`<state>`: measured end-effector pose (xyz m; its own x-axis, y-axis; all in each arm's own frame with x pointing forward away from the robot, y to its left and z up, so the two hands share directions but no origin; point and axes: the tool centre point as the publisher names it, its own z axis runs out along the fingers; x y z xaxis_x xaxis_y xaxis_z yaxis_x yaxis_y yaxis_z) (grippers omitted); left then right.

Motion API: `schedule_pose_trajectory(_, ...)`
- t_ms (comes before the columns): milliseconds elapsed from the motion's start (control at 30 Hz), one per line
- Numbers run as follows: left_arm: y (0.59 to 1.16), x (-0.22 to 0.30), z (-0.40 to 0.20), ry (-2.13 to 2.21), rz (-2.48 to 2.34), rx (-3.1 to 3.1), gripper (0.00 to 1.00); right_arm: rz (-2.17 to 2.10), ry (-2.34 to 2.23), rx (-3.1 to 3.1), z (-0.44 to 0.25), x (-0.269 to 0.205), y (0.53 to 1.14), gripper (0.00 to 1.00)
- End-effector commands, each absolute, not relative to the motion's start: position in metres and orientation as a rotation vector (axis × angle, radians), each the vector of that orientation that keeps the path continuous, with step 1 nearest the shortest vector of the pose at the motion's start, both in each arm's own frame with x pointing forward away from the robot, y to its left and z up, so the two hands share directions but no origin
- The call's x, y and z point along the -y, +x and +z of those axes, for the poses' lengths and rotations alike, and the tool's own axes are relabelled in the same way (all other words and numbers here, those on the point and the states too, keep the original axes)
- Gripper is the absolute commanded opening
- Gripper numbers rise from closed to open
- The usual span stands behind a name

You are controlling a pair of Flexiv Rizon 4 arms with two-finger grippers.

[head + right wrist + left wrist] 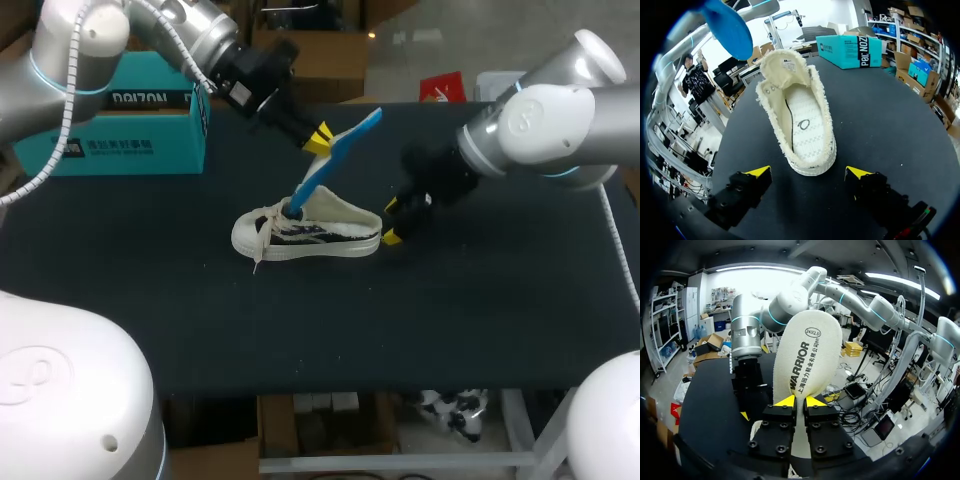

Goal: Open the shoe tongue, take the insole out of the shoe, put the insole back into the shoe, and pack the shoe into the shoebox

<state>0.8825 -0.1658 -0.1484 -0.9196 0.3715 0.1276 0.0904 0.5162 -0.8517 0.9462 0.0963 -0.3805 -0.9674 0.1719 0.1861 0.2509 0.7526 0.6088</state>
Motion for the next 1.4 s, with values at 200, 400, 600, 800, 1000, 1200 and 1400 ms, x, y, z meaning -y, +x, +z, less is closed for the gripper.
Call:
schedule_pose_trajectory(200, 0.883, 0.098, -0.149, -0.375, 1.399, 2.414, 0.0, -0.65, -0.263, 2.951, -0.319, -0.131, 0.956, 1.0)
schedule_pose_trajectory(400, 0.88, 0.057, -0.157, -0.281, 1.396, 2.454, 0.0, -0.46, -0.229, 2.986, -0.312, -0.16, 0.968, 1.0)
schedule_pose_trajectory(600, 0.875, 0.023, -0.165, -0.163, 1.381, 2.523, 0.0, -0.373, -0.21, 3.014, -0.317, -0.182, 0.976, 1.0)
schedule_pose_trajectory(800, 0.874, -0.008, -0.177, -0.016, 1.351, 2.597, 0.0, -0.26, -0.228, 3.022, -0.323, -0.203, 0.979, 1.0)
schedule_pose_trajectory(1000, 0.874, -0.033, -0.188, 0.067, 1.349, 2.6, 0.0, -0.152, -0.269, 3.047, -0.335, -0.212, 0.979, 1.0)
schedule_pose_trajectory(1200, 0.875, -0.039, -0.195, 0.091, 1.34, 2.603, 0.0, -0.064, -0.317, 3.046, -0.352, -0.212, 0.979, 0.46)
schedule_pose_trajectory(1400, 0.877, -0.038, -0.199, 0.1, 1.322, 2.607, 0.0, -0.057, -0.345, 3.048, -0.359, -0.207, 0.98, 0.0)
